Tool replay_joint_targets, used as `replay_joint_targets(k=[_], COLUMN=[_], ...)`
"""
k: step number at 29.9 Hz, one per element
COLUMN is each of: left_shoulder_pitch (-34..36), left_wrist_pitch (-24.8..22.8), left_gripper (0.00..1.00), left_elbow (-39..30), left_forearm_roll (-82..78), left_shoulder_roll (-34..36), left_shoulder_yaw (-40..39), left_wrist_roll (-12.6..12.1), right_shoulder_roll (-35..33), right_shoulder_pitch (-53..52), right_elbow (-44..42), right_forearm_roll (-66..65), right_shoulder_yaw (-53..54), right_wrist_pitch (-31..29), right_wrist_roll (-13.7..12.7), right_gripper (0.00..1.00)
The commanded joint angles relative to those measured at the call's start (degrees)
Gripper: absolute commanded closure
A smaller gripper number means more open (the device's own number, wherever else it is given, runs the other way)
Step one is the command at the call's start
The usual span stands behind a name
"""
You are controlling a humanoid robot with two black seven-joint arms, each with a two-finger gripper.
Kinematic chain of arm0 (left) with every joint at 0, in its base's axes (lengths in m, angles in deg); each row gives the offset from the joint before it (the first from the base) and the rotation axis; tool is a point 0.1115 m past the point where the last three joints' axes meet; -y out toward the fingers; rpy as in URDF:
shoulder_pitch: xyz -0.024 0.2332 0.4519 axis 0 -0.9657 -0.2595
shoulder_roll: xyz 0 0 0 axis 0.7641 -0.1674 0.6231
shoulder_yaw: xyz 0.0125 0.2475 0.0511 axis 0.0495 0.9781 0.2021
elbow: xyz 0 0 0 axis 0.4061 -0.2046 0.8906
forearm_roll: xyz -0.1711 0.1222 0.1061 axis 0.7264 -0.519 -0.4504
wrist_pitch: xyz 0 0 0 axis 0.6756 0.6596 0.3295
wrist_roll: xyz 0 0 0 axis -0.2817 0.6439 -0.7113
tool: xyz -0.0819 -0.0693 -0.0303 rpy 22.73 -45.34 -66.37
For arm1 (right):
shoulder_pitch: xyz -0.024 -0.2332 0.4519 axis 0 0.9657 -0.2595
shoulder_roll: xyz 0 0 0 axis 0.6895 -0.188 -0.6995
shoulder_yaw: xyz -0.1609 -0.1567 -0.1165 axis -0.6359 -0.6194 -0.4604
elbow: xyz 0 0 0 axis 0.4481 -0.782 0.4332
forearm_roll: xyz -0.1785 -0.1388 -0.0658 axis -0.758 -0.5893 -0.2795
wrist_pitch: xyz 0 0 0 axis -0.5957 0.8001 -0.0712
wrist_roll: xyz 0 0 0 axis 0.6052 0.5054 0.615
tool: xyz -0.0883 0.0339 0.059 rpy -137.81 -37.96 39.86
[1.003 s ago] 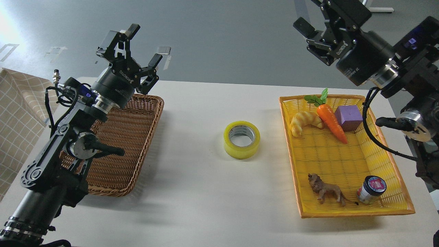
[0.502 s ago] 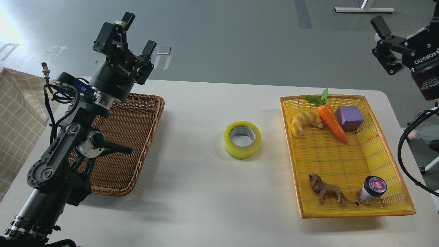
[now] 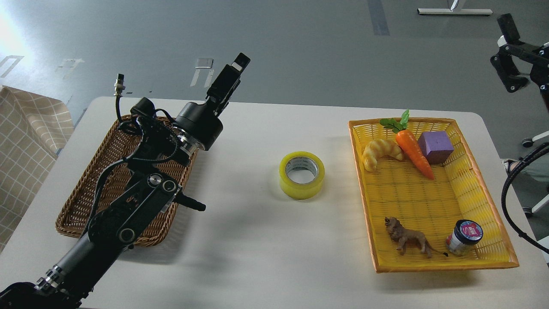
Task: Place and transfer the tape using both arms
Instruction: 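Reach the left gripper to the tape roll and grip its rim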
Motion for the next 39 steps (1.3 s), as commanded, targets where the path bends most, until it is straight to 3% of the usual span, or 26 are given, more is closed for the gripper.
replay_joint_targets(k=[1,6,10,14,16,17,18,19,22,32,39], left_shoulder_pitch=[0.99,3.18,6.69,7.49,8.28,8.98,8.99,9.60,10.30,13.91,14.08], left_wrist_pitch=[1.03,1.91,2.61,6.83,6.92,6.92,6.92,6.92,6.83,6.83,6.48], left_gripper=[0.02,0.02,0.02,0.02,0.02,0.02,0.02,0.02,0.02,0.02,0.02], left_elbow=[0.06,1.11,6.11,9.55,11.65,13.49,13.51,14.90,17.89,25.81,30.55], left_forearm_roll=[-4.07,-4.78,-12.83,-26.73,-30.53,-30.62,-30.62,-30.62,-30.62,-30.45,-30.01], left_shoulder_roll=[-1.13,-7.03,-7.21,-7.38,-7.20,-7.38,-7.38,-7.29,-7.12,-7.38,-9.75], left_shoulder_yaw=[1.19,2.15,11.44,18.57,22.62,23.41,23.42,23.77,24.47,27.90,27.90], left_wrist_roll=[-2.49,-2.66,-2.92,-2.84,-4.32,-6.25,-6.26,-8.27,-11.01,-11.45,-15.23], right_shoulder_roll=[0.00,0.00,0.01,0.01,0.01,0.09,0.09,0.09,0.44,1.67,1.76], right_shoulder_pitch=[0.03,0.03,0.03,0.03,0.03,0.03,0.03,0.12,0.47,2.05,2.05], right_elbow=[-0.43,-1.40,-1.49,-1.58,-1.75,-1.93,-1.93,-1.93,-2.54,-2.63,-2.63], right_forearm_roll=[0.01,0.10,0.36,0.27,0.36,0.36,0.36,0.36,0.36,0.45,0.45], right_shoulder_yaw=[2.26,3.76,5.51,6.31,7.01,7.62,7.63,7.89,8.33,10.00,10.70], right_wrist_pitch=[0.00,0.00,0.00,0.00,0.00,0.00,0.00,0.00,0.00,0.00,0.00], right_wrist_roll=[0.01,0.01,0.01,0.01,0.01,0.01,0.01,0.01,0.01,0.10,0.10], right_gripper=[0.00,0.00,0.00,0.00,0.00,0.00,0.00,0.00,0.00,0.00,0.00])
